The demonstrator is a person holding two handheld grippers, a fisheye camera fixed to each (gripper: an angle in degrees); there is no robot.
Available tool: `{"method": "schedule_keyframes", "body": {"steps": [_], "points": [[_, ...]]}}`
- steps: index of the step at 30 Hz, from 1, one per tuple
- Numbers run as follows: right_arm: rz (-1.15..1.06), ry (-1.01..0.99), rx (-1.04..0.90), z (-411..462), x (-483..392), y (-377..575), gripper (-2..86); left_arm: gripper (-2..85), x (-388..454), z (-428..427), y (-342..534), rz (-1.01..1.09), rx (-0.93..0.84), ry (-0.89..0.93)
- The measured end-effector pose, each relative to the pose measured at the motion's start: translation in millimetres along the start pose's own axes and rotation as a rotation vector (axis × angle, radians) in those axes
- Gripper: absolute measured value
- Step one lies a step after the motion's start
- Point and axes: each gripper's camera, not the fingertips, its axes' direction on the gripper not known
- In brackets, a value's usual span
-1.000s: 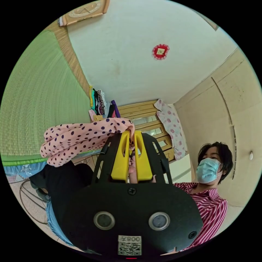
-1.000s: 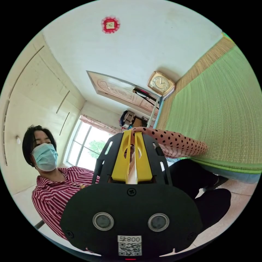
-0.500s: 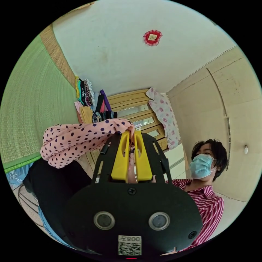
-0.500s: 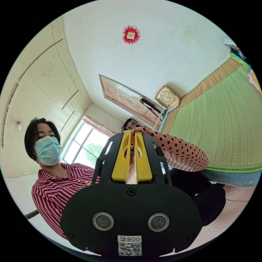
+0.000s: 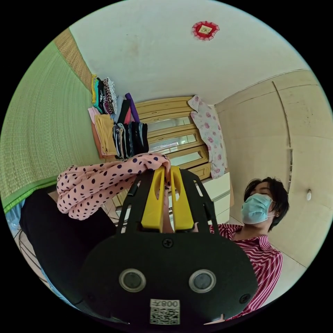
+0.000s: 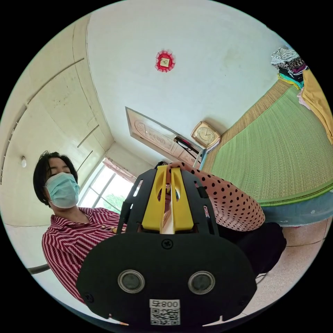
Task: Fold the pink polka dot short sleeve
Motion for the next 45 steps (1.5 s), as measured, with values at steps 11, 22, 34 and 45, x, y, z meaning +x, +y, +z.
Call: {"method": "schedule_keyframes", "body": {"steps": [11,22,34,45], "points": [[0.013,0.007,0.032,-7.0,59.2,71.7,1.7,2.7,76.7,63.9,5.6,-0.026,-0.035,0.000],[0.060,0.034,0.071,-9.9,150.3,131.8,1.7,2.9,139.0,155.6,-28.3,-0.099,-0.078,-0.018],[0.061,0.108,0.082,-24.4,314.3,38.2,1.7,2.9,206.8,315.9,-197.0,-0.014,-0.049,-0.121],[-0.071,0.221,0.155,-99.1,390.2,-59.6,1.7,3.1,303.0,542.8,-356.4,0.276,-0.120,-0.231]]}}
